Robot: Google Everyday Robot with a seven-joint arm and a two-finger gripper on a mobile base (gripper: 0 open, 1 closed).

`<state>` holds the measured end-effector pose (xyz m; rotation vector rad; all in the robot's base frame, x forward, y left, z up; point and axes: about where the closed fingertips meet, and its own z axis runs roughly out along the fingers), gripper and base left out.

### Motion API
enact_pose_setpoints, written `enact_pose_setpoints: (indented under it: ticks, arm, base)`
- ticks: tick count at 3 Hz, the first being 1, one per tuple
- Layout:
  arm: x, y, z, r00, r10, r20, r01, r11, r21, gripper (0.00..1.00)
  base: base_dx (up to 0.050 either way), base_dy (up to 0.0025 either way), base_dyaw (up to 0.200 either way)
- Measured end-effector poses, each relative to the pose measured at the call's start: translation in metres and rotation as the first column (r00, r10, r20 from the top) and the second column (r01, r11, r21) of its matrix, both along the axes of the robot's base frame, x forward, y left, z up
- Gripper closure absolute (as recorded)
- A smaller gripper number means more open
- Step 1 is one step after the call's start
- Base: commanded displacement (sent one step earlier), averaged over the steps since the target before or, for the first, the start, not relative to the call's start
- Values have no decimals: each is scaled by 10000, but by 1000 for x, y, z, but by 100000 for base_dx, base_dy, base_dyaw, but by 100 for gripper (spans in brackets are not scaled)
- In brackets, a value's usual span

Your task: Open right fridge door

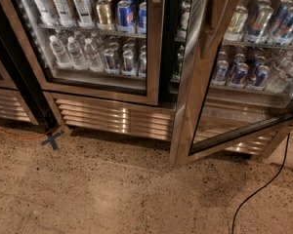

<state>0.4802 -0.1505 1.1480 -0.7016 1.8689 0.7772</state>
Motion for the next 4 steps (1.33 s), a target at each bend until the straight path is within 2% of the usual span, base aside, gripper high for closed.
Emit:
enact_pose_setpoints:
  ticks: [1,2,3,4]
  arm:
    - [-42,1,56,9781,-1851,948,1880,9819,-231,64]
    - [-109,18,114,9418,-2615,2114,2754,9605,-390,80]
    - [-110,19,114,9418,-2608,2122,2749,9607,-393,63]
    - [-110,19,114,9418,-2607,2123,2748,9607,-393,41]
  base:
    - [0,0,0]
    - [0,0,0]
    - [0,0,0]
    - [0,0,0]
